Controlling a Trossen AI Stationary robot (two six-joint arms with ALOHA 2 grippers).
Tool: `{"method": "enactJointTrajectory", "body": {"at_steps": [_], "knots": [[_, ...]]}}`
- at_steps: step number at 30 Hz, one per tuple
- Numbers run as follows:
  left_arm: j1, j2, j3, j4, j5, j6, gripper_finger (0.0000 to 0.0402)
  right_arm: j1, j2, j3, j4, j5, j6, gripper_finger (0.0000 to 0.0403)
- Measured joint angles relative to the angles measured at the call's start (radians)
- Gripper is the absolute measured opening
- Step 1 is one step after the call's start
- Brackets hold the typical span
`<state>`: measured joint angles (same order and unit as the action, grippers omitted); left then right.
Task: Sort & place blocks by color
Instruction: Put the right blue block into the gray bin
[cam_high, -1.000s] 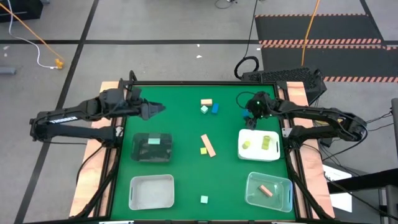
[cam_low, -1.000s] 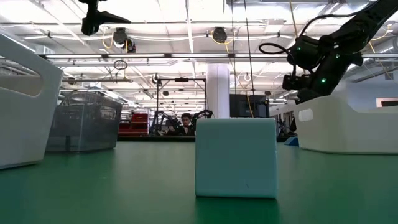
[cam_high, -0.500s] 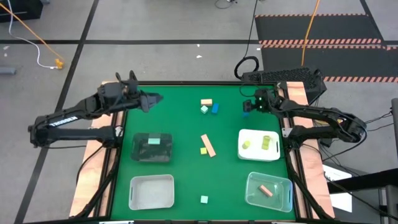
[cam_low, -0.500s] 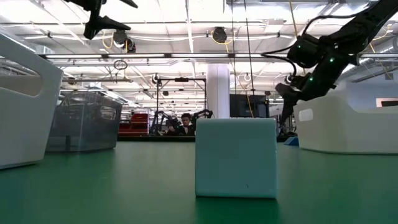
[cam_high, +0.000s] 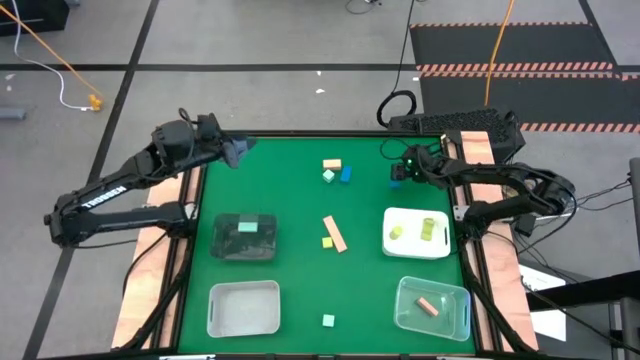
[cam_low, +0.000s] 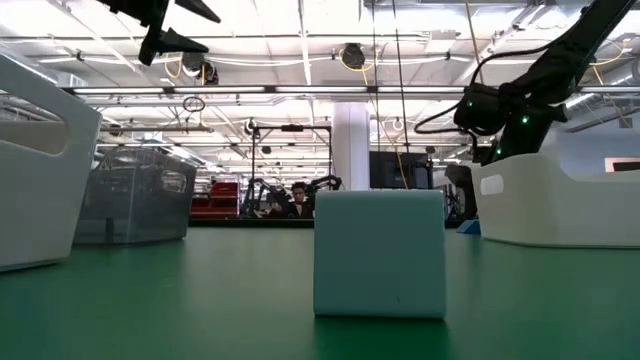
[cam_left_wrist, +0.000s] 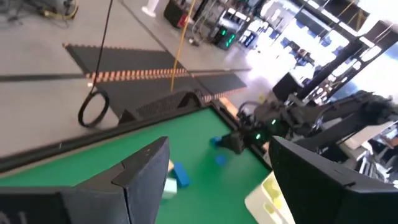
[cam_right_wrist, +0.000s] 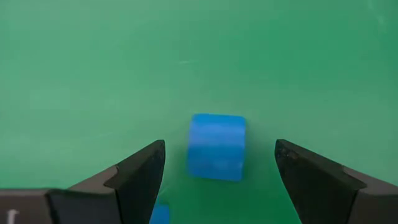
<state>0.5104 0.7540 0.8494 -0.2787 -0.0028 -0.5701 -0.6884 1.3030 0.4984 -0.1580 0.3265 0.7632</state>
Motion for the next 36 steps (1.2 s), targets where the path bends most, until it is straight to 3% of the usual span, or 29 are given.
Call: {"method": "enactJointTrajectory", "body": {"at_steps": [9, 15, 19, 24, 28, 36], "knots": [[0.041, 0.0, 0.0, 0.115, 0.032, 0.094, 0.0275, 0.001, 0.076, 0.003, 0.036, -0.003, 0.013, 0.0267], [0.041, 0.005, 0.0, 0.197, 0.028, 0.178, 0.0274, 0.0, 0.104, 0.003, 0.033, 0.005, 0.037, 0.0182], [0.04, 0.005, 0.0, 0.237, -0.042, 0.211, 0.0274, 0.0, 0.103, 0.002, 0.032, 0.0, 0.04, 0.0111], [0.04, 0.005, 0.0, 0.228, -0.144, 0.224, 0.0275, 0.0, 0.077, 0.0, 0.037, -0.023, 0.056, 0.0111], [0.04, 0.022, 0.0, 0.223, -0.157, 0.268, 0.0272, 0.001, 0.022, -0.002, 0.074, -0.08, 0.109, 0.0111], [0.04, 0.148, 0.0, 0.198, -0.157, 0.337, 0.0255, 0.024, -0.076, -0.002, 0.439, -0.242, 0.203, 0.0111]]}}
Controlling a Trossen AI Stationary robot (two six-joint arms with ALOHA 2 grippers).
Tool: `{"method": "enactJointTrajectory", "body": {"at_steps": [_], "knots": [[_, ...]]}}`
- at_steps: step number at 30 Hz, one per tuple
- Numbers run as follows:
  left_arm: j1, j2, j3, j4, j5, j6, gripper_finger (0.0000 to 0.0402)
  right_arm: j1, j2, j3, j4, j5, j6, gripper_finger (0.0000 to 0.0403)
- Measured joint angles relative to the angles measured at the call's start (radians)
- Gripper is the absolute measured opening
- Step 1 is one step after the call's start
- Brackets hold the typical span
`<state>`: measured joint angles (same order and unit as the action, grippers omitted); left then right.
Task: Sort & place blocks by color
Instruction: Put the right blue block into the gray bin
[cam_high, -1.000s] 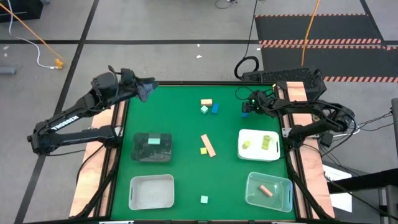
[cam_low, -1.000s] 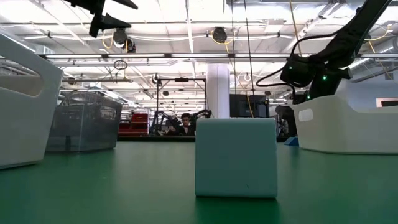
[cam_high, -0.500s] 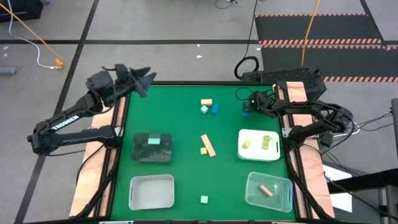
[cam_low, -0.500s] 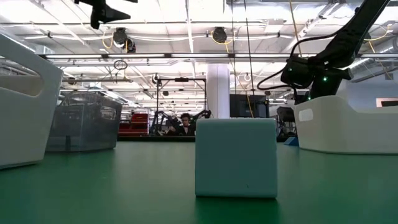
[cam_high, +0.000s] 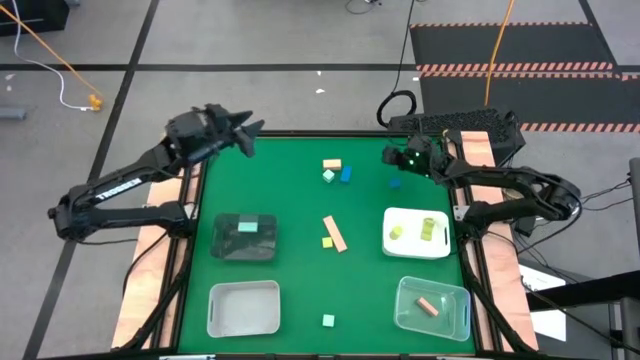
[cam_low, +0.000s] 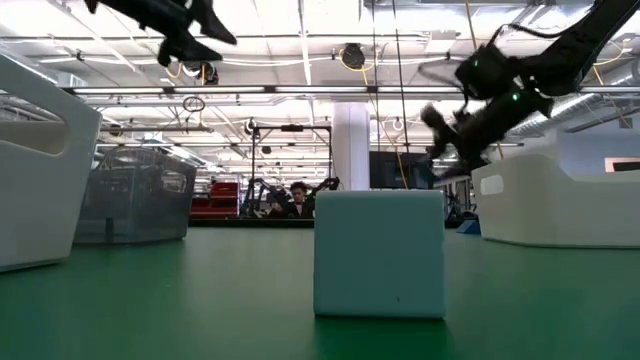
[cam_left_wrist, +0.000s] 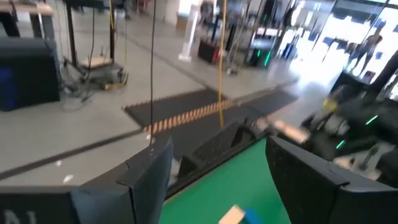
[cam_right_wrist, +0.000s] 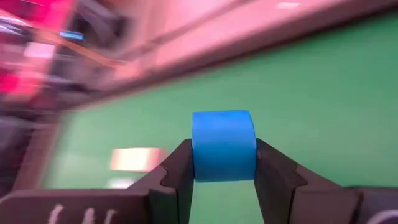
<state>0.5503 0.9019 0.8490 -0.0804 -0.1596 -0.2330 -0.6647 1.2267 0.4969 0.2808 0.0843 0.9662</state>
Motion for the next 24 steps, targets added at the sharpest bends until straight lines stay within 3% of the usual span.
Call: {"method": "enactJointTrajectory", "body": {"at_steps": [6, 9, 15, 19, 24], "knots": [[-0.005, 0.131, 0.0, 0.009, 0.004, -0.004, 0.0248, 0.071, -0.003, 0.0, 0.366, -0.131, 0.01, 0.0111], [-0.016, 0.19, 0.0, 0.028, 0.077, 0.053, 0.025, 0.12, -0.004, 0.001, 0.463, -0.2, 0.016, 0.0111], [-0.067, 0.269, 0.0, 0.126, 0.321, 0.337, 0.025, 0.214, -0.003, 0.001, 0.489, -0.256, 0.126, 0.0111], [-0.109, 0.306, 0.0, 0.196, 0.347, 0.497, 0.025, 0.278, -0.003, 0.001, 0.494, -0.272, 0.194, 0.0111], [-0.157, 0.339, 0.0, 0.258, 0.346, 0.57, 0.025, 0.346, 0.004, 0.037, 0.492, -0.272, 0.228, 0.0111]]}}
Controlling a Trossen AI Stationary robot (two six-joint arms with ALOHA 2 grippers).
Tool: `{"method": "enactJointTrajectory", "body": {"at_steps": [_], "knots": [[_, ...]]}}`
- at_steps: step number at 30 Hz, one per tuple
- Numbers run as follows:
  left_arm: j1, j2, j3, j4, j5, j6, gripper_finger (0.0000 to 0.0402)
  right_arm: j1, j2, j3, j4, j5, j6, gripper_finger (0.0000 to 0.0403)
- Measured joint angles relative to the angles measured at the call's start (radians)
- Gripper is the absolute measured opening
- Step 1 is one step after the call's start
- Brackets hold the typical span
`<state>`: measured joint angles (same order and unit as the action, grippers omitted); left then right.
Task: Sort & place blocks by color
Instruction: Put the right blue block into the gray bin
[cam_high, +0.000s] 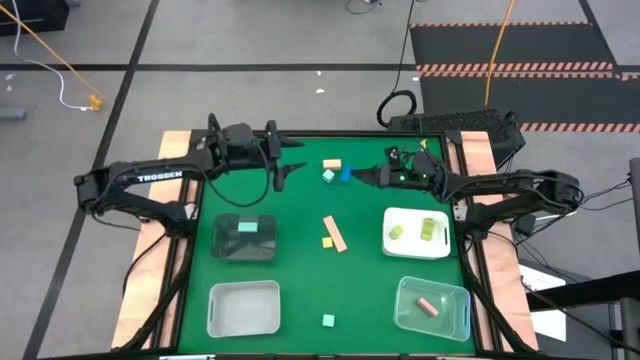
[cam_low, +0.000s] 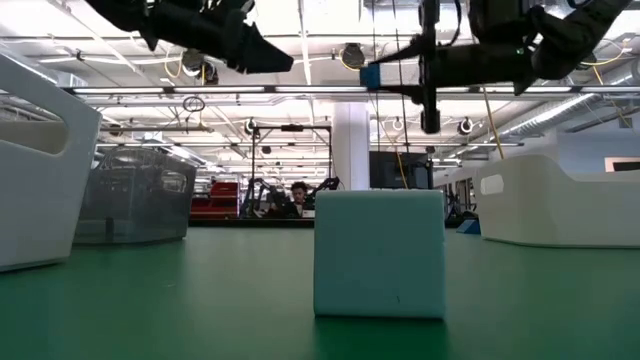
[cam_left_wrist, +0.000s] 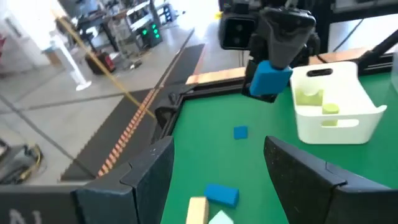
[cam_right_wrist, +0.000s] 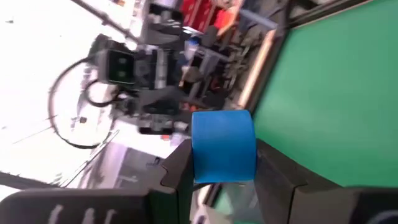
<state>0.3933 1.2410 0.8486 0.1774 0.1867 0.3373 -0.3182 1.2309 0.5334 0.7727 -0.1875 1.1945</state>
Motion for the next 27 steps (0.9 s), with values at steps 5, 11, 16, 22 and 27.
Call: {"method": "enactJointTrajectory", "body": {"at_steps": [5, 11, 16, 22, 27], "knots": [[-0.035, 0.009, 0.0, 0.091, 0.0, 0.032, 0.025, 0.023, 0.013, 0.094, -0.044, -0.001, -0.056, 0.0111], [-0.065, 0.027, 0.002, 0.218, -0.001, 0.047, 0.025, 0.017, 0.015, 0.199, -0.201, -0.085, -0.124, 0.0111], [-0.111, 0.076, 0.014, 0.269, 0.005, 0.039, 0.025, 0.018, 0.015, 0.235, -0.224, -0.158, -0.124, 0.0111], [-0.175, 0.143, 0.064, 0.264, 0.03, -0.008, 0.025, 0.03, 0.015, 0.243, -0.238, -0.188, -0.083, 0.0111], [-0.222, 0.205, 0.131, 0.264, 0.053, -0.005, 0.025, 0.07, 0.016, 0.243, -0.247, -0.193, -0.073, 0.0111]]}}
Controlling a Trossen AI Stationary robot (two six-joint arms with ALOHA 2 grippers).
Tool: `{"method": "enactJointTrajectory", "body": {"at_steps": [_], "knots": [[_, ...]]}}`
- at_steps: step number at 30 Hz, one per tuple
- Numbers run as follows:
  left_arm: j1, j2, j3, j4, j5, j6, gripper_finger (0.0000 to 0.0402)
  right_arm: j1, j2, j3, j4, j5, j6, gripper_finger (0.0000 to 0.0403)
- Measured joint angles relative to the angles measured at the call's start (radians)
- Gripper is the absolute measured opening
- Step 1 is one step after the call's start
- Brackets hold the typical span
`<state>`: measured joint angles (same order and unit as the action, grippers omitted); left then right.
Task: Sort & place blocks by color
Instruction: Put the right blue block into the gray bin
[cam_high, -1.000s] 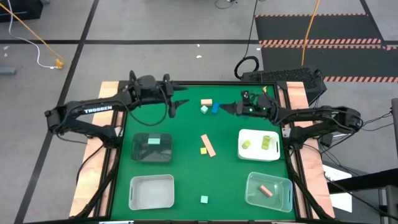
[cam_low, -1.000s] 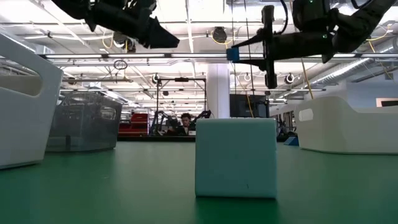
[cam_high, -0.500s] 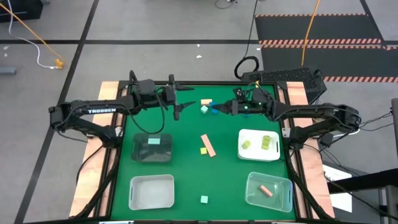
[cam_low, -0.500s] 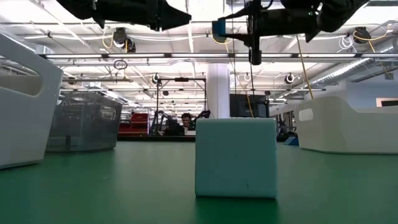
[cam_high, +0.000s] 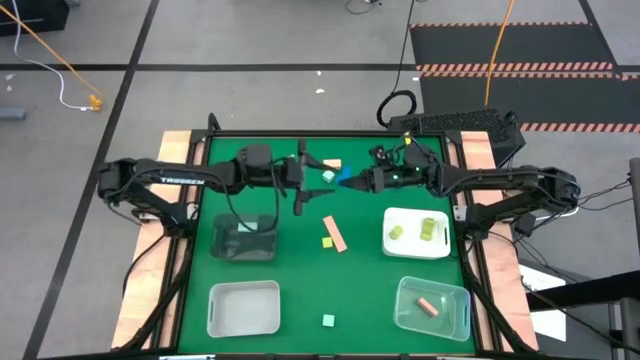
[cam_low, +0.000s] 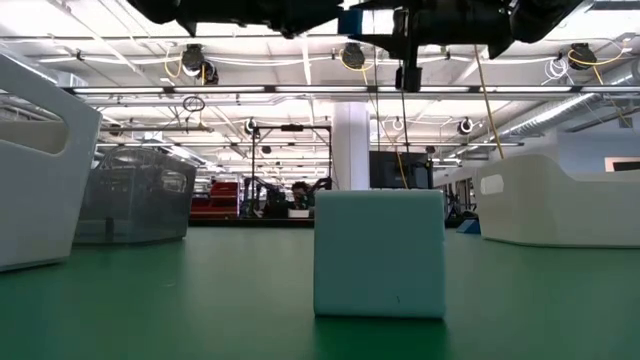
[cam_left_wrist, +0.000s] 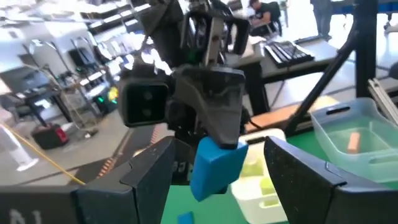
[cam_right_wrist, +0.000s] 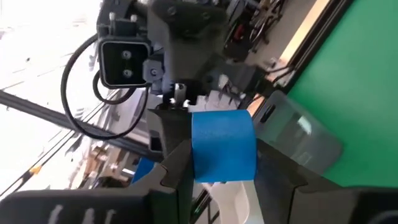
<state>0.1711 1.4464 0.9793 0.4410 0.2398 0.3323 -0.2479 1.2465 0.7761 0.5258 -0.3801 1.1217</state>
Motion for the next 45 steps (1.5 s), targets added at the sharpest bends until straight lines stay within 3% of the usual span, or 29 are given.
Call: {"method": "enactJointTrajectory", "body": {"at_steps": [11, 21, 24, 27, 38, 42, 45], "knots": [[-0.071, 0.097, 0.113, -0.073, 0.025, -0.035, 0.0241, 0.077, 0.0, 0.0, 0.001, -0.004, 0.0, 0.0111], [-0.077, 0.093, 0.12, -0.09, 0.04, -0.105, 0.0109, 0.071, 0.002, -0.001, 0.021, -0.068, -0.009, 0.0111], [-0.083, 0.093, 0.12, -0.099, 0.032, -0.148, 0.0088, 0.062, 0.002, -0.002, 0.021, -0.094, -0.008, 0.0111], [-0.085, 0.093, 0.12, -0.1, 0.023, -0.17, 0.0098, 0.051, 0.002, -0.002, 0.023, -0.112, -0.008, 0.0111], [-0.093, 0.096, 0.117, -0.117, -0.045, -0.137, 0.0247, 0.019, -0.001, -0.001, 0.041, -0.176, -0.018, 0.0111], [-0.093, 0.096, 0.117, -0.098, -0.066, -0.086, 0.0254, 0.019, -0.001, -0.001, 0.043, -0.188, -0.017, 0.0111], [-0.093, 0.095, 0.117, -0.096, -0.067, -0.072, 0.0232, 0.019, -0.001, -0.001, 0.041, -0.197, -0.017, 0.0111]]}}
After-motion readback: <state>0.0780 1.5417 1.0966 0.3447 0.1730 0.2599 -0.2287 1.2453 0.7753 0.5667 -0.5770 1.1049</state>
